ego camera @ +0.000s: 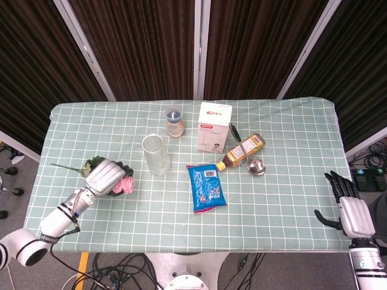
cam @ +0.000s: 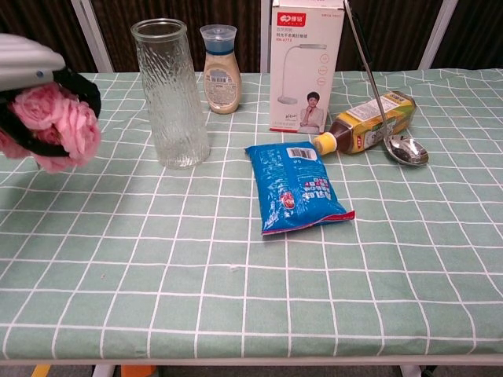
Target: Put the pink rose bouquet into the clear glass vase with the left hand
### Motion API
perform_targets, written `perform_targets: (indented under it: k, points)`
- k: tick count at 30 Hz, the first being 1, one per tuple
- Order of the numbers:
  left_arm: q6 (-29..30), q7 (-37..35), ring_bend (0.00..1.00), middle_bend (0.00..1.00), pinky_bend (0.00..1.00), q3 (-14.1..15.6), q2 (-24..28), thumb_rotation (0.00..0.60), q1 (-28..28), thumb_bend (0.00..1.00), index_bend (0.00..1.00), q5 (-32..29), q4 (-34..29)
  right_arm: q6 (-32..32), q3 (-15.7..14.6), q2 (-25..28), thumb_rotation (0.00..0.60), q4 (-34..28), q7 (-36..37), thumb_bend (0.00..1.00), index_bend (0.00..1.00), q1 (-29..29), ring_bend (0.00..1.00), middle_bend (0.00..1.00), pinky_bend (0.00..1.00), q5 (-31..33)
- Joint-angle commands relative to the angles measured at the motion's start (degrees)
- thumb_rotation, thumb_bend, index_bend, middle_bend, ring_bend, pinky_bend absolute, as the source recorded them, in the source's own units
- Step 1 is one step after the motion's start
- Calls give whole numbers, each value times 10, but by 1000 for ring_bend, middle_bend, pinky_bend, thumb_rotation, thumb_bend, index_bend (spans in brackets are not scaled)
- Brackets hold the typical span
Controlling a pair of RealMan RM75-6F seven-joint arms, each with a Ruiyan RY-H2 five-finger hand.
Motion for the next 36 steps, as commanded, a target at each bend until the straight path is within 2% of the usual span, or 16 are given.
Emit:
perform_targets:
  k: [1, 7, 10, 16, 20, 23, 26, 30, 36]
  points:
    - [85, 65, 491, 508, 655, -28, 25, 600, 35, 332, 480, -1, -6, 8, -2, 1, 600, -1, 2, 166, 0, -4, 0, 0, 0, -7]
    - [204, 153, 487, 507, 651, -81, 39, 600, 68, 325, 479, -3, 11, 24, -4, 1, 600, 0, 8, 165, 0, -11, 0, 0, 0, -19]
    - [266, 154, 485, 503, 648, -110, 28, 600, 72, 322, 479, 16, 36, 25, -6, 1, 600, -1, 8, 165, 0, -11, 0, 0, 0, -23]
    - [380, 55, 483, 501, 647, -175, -18, 600, 64, 319, 482, 39, 64, 25, -5, -2, 600, -5, 2, 165, 0, -10, 0, 0, 0, -25]
    - [451, -80, 477, 495, 642, -247, -57, 600, 44, 312, 480, 21, 60, 22, -3, -4, 600, -5, -2, 165, 0, -8, 0, 0, 0, -23]
    - [465, -181, 467, 481, 637, -301, -73, 600, 31, 312, 478, -25, 25, 21, -3, -5, 600, -4, -3, 167, 0, -8, 0, 0, 0, -21]
    - [470, -204, 437, 454, 610, -341, -77, 600, 23, 310, 451, -59, -3, 21, 0, -9, 600, 2, -6, 178, 0, -8, 0, 0, 0, -16]
    - [468, -252, 422, 442, 596, -383, -92, 600, 14, 309, 441, -105, -65, 17, 1, -14, 600, 8, -4, 188, 0, -7, 0, 0, 0, -10]
    - [400, -333, 422, 443, 597, -426, -97, 600, 23, 310, 444, -220, -182, 21, 3, -14, 600, 14, 7, 189, 0, -8, 0, 0, 0, -13]
